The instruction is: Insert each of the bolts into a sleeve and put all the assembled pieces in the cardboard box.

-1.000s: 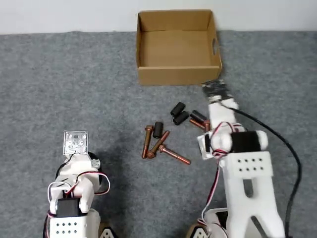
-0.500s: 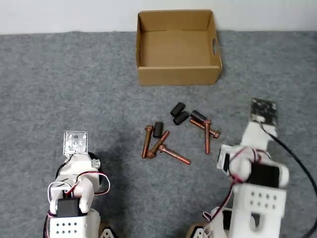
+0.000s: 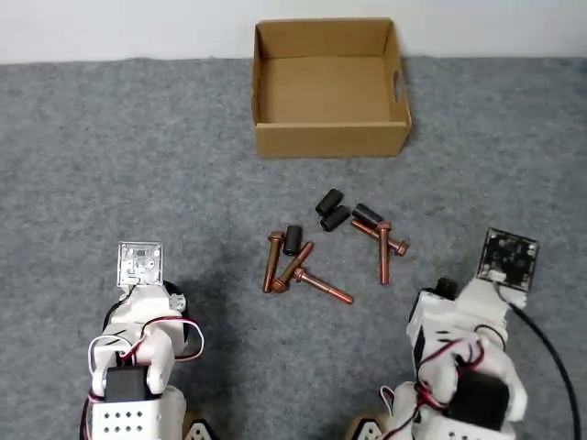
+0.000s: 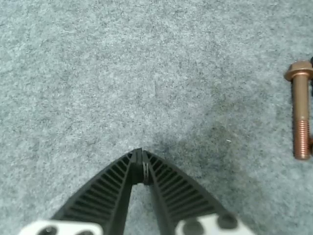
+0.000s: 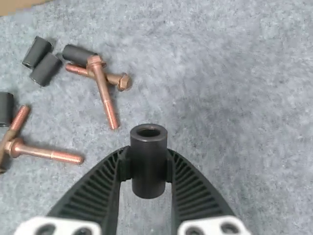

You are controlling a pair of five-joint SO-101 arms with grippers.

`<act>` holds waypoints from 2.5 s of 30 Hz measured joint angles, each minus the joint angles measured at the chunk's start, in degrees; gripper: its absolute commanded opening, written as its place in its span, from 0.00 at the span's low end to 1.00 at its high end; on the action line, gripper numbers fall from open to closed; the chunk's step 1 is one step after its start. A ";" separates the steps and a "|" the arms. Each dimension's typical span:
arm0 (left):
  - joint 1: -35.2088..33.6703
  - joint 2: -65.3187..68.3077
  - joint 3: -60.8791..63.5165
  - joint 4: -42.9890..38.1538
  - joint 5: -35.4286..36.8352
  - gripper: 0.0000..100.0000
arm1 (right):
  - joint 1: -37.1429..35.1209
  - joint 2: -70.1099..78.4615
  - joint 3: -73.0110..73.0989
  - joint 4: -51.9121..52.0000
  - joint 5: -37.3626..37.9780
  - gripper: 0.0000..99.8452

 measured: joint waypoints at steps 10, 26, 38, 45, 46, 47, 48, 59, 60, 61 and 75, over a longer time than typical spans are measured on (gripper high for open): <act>0.00 0.00 0.00 0.00 0.00 0.01 | -0.09 -3.25 2.29 0.00 0.00 0.01; 0.00 0.00 0.00 0.00 0.00 0.01 | -0.09 -13.36 3.60 1.23 0.00 0.01; 2.90 0.53 -4.84 2.73 0.00 0.01 | -0.09 -13.45 4.48 1.23 0.00 0.01; 9.49 5.36 -12.92 6.07 1.67 0.01 | -0.09 -13.45 4.48 1.23 0.00 0.01; 10.29 7.65 -14.33 6.07 2.37 0.01 | -0.09 -13.45 4.48 1.23 0.00 0.01; 11.08 10.37 -16.18 6.07 2.90 0.01 | -0.09 -13.45 4.48 1.23 0.00 0.01; 11.96 13.45 -18.37 6.51 3.34 0.01 | -0.09 -13.45 4.48 1.23 0.00 0.01; 21.01 52.84 -45.80 11.34 4.04 0.01 | -0.09 -13.45 4.48 1.23 0.00 0.01; 21.27 55.82 -47.82 11.34 3.08 0.01 | -0.09 -13.45 4.48 1.23 0.00 0.01; 21.45 58.90 -49.93 11.34 2.11 0.01 | -0.09 -13.45 4.48 1.23 0.00 0.01; 24.00 88.26 -68.84 11.34 0.62 0.14 | -0.09 -13.45 4.48 1.23 0.00 0.01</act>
